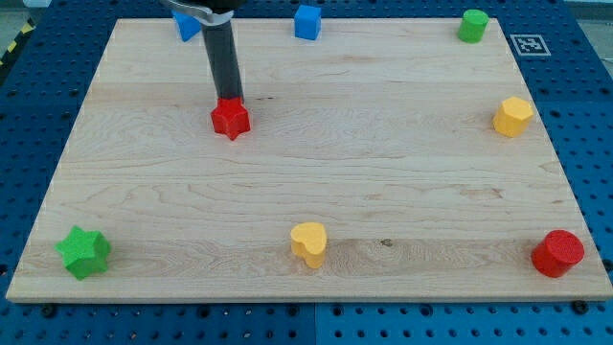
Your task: Move the red star at the left center of the board
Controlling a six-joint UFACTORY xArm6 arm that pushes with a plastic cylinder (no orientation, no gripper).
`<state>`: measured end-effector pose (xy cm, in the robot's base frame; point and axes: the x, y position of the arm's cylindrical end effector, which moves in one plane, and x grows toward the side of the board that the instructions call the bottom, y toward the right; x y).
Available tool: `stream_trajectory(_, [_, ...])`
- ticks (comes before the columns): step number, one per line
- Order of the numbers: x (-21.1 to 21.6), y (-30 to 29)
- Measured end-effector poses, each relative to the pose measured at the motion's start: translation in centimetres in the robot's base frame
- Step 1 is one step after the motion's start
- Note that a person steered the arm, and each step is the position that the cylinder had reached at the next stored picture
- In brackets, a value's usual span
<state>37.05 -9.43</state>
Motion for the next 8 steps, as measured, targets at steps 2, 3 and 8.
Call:
stream_trajectory(2, [5.2,5.2])
stream_trajectory(3, [5.9,3.2])
stream_trajectory(8, [4.1,2.1])
